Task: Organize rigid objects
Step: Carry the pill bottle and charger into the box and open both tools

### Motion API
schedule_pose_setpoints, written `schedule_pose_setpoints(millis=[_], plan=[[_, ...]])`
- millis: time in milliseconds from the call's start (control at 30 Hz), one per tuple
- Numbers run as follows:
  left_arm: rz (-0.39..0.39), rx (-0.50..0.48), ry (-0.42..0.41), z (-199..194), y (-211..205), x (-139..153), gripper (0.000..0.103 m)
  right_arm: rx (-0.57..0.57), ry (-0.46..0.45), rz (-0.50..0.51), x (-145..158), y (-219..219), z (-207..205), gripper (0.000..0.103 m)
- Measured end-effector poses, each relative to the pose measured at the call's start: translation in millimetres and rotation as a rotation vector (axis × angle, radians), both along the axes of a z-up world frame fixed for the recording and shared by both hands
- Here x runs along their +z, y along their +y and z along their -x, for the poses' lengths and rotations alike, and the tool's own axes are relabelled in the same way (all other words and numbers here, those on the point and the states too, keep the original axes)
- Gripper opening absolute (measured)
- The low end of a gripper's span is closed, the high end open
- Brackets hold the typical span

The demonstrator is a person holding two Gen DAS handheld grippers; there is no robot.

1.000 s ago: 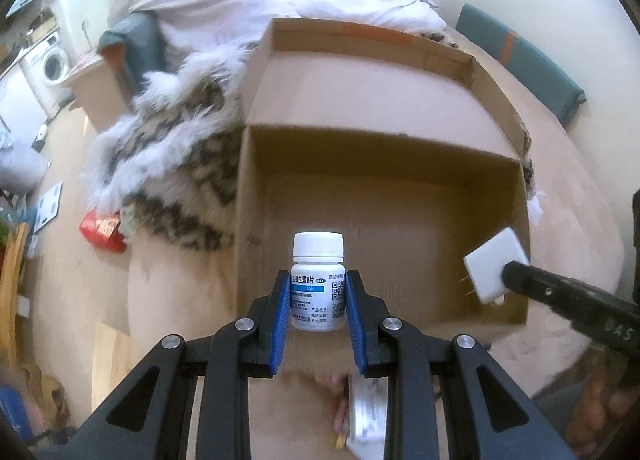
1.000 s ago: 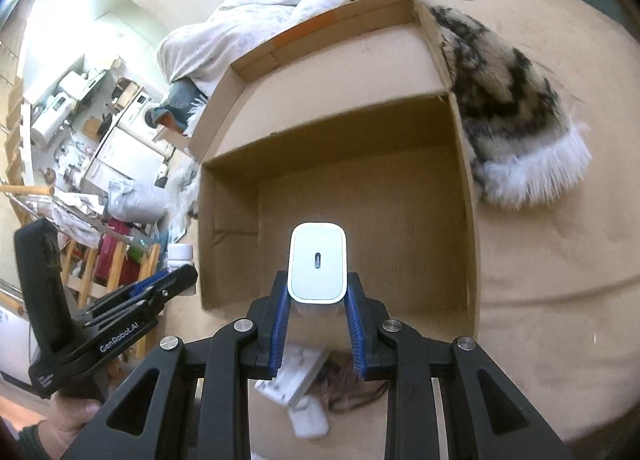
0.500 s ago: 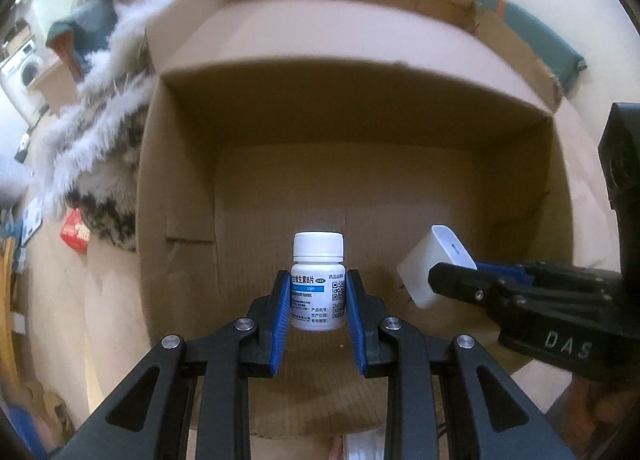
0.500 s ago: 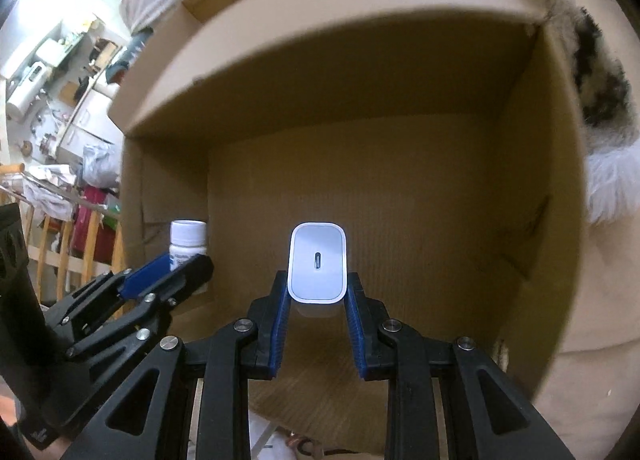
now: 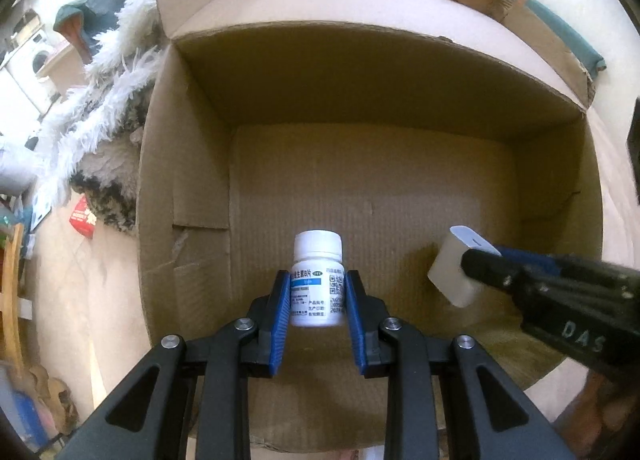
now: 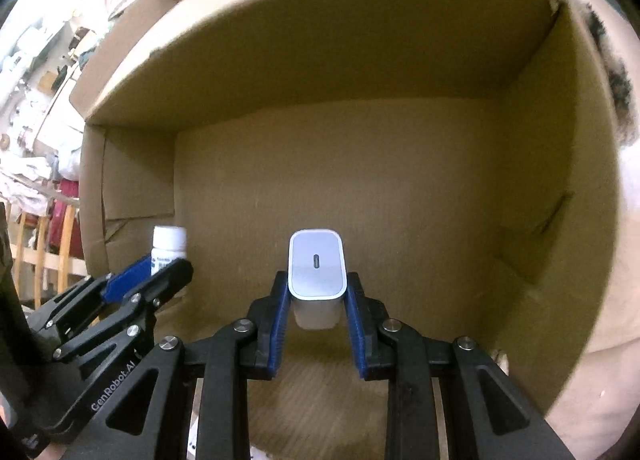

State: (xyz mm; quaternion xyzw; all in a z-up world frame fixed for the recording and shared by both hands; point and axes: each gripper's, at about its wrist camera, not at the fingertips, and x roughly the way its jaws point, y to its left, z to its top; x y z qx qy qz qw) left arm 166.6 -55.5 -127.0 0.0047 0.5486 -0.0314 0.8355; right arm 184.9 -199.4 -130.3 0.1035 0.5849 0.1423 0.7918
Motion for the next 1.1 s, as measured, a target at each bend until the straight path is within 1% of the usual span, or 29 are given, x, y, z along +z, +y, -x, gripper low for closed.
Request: schedule_pose_setpoints(millis=[100,133,167,233,267,300,367,400,467,500,567,600,767,800,900,1100], plan=[[-0.008,-0.007,-0.008,1.1,-1.3,0.1,0.024,0.009,-0.057,0.019,12.1,4.3,4.5,0.029],[-0.01,-0.012,-0.012,1.8,-2.7,0.0,0.024,0.009,-0.072,0.021,14.7,5.0,5.7,0.034],[-0.015,-0.02,-0.017,2.5,-4.2,0.3,0.024,0.007,-0.086,0.02,17.8,4.9,6.7,0.047],[-0.042,-0.037,-0.032,3.8,-8.3,3.2,0.026,-0.001,-0.121,0.004,24.7,3.7,9.5,0.068],[-0.046,-0.033,-0.034,0.5,-4.1,2.6,0.034,0.0,-0.137,0.001,28.1,3.9,10.6,0.068],[-0.035,-0.022,-0.035,0.8,-3.1,3.7,0.049,0.005,-0.147,0.006,30.6,5.1,11.9,0.068],[-0.013,-0.004,-0.042,3.5,-2.3,7.6,0.067,0.011,-0.169,0.011,34.8,5.7,14.5,0.068],[-0.005,0.0,-0.053,4.5,-2.1,9.6,0.068,0.012,-0.176,0.011,36.3,5.7,18.0,0.069],[-0.01,-0.006,-0.057,5.8,-2.1,12.3,0.068,0.013,-0.186,0.005,39.5,5.5,21.4,0.08],[-0.012,-0.012,-0.057,6.4,-1.9,13.3,0.068,0.012,-0.192,0.002,43.2,7.3,14.2,0.083],[-0.017,-0.014,-0.063,9.2,-0.4,15.4,0.068,0.012,-0.206,-0.006,47.7,5.2,12.0,0.093],[-0.017,-0.01,-0.066,11.0,0.5,17.3,0.068,0.013,-0.214,-0.012,50.0,5.3,12.3,0.094],[-0.003,-0.004,-0.096,22.2,5.6,36.1,0.068,0.034,-0.234,-0.016,57.8,6.1,17.5,0.095],[-0.012,-0.004,-0.106,23.9,9.7,46.6,0.068,0.035,-0.24,-0.013,60.0,5.8,19.7,0.095],[-0.016,0.001,-0.118,30.8,13.7,56.2,0.068,0.03,-0.252,-0.019,67.4,-1.0,31.9,0.095],[0.011,0.03,-0.177,60.0,27.6,80.4,0.068,0.025,-0.3,-0.014,87.3,-11.1,58.0,0.095]])
